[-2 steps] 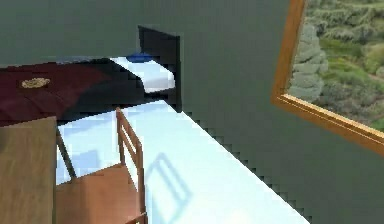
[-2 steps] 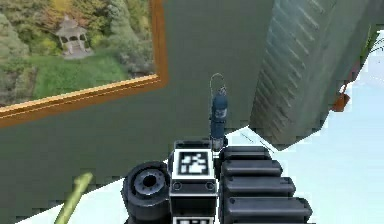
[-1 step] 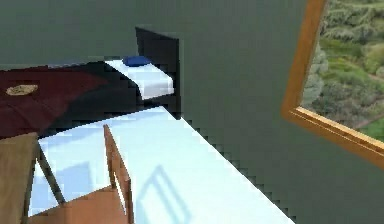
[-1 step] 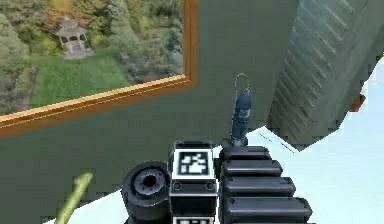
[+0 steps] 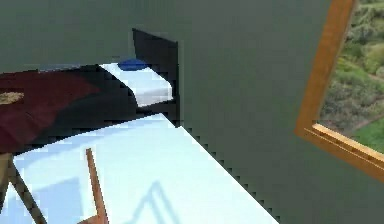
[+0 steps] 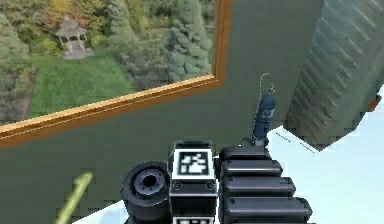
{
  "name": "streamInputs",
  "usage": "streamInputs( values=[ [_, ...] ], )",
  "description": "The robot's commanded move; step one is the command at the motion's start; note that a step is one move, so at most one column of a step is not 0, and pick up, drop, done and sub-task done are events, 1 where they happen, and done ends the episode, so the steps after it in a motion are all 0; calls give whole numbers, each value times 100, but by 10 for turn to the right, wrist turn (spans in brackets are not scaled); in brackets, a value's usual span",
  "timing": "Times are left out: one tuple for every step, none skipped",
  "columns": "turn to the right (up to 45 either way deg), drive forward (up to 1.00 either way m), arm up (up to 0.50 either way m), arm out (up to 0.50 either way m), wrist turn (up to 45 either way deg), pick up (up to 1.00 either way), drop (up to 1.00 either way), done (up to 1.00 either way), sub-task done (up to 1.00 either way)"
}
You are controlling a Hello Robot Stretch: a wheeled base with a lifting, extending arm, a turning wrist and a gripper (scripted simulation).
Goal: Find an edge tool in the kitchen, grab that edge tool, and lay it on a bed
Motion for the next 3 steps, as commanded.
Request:
streamInputs(
  values=[
    [330, 0, 0, 0, 0, 0, 0, 0, 0],
    [0, 65, 0, 0, 0, 0, 0, 0, 0],
    [-450, 0, 0, 0, 0, 0, 0, 0, 0]
  ],
)
